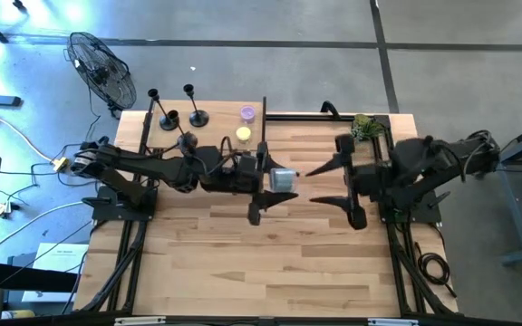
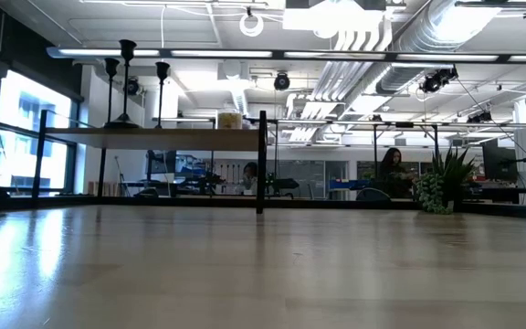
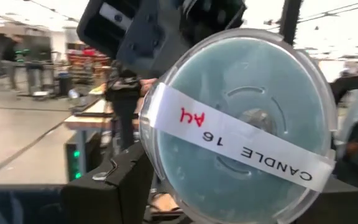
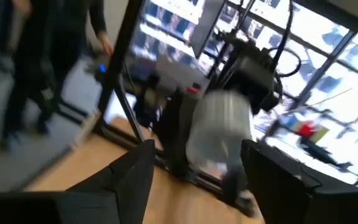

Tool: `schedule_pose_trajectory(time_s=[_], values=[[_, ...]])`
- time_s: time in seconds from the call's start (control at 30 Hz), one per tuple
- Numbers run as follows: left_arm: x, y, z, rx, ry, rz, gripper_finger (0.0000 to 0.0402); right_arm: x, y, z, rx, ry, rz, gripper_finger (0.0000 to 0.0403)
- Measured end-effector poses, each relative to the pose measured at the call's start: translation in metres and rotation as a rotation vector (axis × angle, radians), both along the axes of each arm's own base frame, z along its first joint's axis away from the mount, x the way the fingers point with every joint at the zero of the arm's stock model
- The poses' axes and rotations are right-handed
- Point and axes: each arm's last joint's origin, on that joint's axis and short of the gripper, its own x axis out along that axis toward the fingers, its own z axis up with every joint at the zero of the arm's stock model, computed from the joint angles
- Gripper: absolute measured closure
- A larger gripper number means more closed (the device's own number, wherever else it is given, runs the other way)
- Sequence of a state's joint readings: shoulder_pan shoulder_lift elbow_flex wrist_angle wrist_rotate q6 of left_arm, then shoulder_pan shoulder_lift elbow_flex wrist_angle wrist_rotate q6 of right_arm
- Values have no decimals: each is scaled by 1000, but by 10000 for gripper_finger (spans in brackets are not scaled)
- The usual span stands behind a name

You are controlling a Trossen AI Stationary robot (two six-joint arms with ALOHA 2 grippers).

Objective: Pick & Place candle stick holders
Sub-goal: Put the blue candle on the shelf

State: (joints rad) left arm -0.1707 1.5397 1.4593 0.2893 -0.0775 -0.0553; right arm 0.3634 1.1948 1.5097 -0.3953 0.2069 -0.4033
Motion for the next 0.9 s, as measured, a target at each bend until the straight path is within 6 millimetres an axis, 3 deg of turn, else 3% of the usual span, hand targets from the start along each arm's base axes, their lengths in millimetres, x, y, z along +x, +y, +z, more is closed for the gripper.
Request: schedule_pose_trajectory(time_s=[0.2,0.4,0.6,0.77,0.9], values=[[-7,-1,6,12,-18,-80,181,-9,16,-4,-251,11,-103,183],[-8,-3,3,31,29,-147,181,-16,24,-3,-289,16,-287,186],[-8,-3,2,32,38,-148,181,-20,27,-4,-221,22,-367,188],[-8,-3,2,32,37,-148,181,-20,29,-2,-211,-1,-299,189],[-8,-3,2,31,35,-148,181,-18,33,0,25,-13,-224,191]])
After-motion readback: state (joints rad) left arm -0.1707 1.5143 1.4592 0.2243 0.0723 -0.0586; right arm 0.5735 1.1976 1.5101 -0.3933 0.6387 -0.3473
